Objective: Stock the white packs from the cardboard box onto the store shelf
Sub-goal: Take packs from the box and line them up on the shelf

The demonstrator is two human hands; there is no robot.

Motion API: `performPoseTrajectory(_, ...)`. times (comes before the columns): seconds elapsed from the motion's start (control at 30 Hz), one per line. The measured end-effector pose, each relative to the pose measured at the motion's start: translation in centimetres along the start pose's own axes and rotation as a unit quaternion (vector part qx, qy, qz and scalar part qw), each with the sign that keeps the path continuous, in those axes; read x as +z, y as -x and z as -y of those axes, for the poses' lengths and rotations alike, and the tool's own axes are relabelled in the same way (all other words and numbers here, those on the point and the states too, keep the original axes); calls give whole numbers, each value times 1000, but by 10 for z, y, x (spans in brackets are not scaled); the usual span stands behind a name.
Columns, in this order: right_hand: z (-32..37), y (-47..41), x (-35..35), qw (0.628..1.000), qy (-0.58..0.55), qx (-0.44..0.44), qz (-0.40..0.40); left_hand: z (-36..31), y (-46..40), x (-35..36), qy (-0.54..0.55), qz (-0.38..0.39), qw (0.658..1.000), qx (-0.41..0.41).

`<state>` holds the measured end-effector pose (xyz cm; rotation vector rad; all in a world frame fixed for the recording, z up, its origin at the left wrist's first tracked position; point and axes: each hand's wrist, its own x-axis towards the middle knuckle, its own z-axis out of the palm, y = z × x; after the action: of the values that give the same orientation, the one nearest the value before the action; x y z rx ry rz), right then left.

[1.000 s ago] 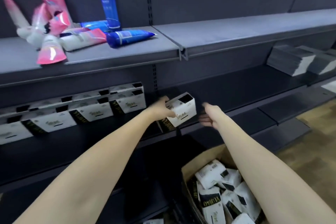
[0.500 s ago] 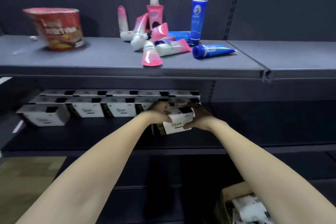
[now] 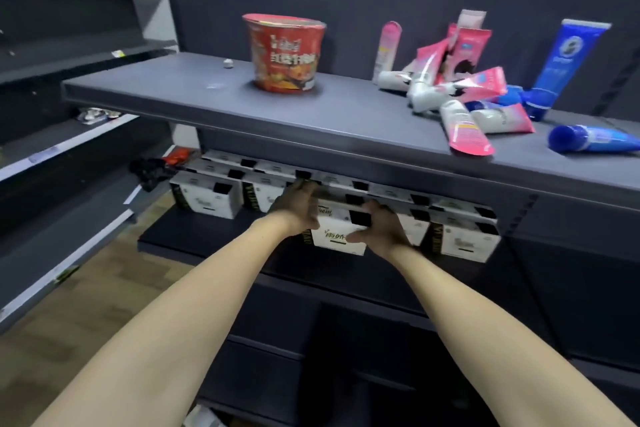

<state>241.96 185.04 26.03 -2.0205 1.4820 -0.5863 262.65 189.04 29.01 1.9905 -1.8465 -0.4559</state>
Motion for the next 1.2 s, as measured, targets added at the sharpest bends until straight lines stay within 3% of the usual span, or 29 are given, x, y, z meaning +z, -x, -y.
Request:
performPoseTrajectory(0.17,39,-24,58,1000,-14,10,-16,78,5,-33,-42,-72,993,-80)
performPoseTrajectory(0.53,97,-50,145,999,25,2,-45,171,19,-66,-115,-40,986,-112)
performPoseTrajectory(0.9,101,-70,161,991,91,-32,-87,173,16,-65,-129,-21,988,-87)
performPoseTrajectory(1.2,77,-58,129,993,79,-83,-22,127,-1,-37,-119,7,993,-23)
